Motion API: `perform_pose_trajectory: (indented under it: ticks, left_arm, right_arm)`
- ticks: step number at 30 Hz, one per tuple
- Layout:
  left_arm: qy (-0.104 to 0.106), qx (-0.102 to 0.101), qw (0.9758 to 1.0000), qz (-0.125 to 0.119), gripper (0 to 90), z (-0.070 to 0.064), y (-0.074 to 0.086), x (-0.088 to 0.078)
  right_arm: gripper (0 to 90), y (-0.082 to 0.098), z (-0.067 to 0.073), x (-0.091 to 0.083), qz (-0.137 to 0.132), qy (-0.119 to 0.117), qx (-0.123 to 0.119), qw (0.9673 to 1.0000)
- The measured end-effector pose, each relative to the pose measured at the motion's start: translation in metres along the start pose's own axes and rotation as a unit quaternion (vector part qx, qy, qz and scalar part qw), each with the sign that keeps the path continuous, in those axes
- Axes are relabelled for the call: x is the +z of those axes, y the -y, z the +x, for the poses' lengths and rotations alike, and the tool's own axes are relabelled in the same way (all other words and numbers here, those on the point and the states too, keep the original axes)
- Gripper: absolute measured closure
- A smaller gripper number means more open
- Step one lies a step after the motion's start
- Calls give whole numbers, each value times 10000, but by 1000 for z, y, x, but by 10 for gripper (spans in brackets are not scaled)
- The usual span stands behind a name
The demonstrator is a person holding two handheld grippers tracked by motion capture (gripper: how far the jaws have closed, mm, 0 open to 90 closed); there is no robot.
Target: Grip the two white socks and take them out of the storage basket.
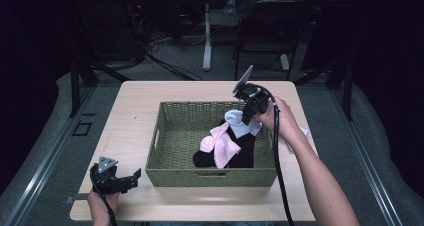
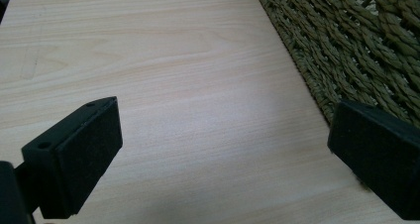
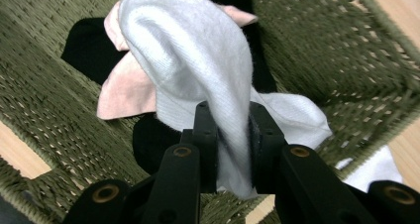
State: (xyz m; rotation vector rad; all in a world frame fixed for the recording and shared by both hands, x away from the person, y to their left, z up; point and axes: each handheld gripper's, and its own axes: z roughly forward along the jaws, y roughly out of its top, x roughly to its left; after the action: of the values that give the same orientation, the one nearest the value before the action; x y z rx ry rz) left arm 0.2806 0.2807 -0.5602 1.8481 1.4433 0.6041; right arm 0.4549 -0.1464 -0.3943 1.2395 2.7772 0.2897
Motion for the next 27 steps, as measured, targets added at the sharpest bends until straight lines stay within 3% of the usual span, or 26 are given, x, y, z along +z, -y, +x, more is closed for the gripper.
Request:
perform_pose_trajectory:
  ticks: [11,20,27]
  left_arm:
    - [-20,-19,10000,-19,5,0,1,-3]
    - [-10,-12,10000,-10,5,0,2,-2]
    - [-22,-27,10000,-16,5,0,2,-3]
  right_arm:
    - [772,3,-13,-31,-212,67,164,9996]
    - [771,17,-26,-61,-338,324,338,9983]
    - [771,32,-40,-75,-339,529,502,9968]
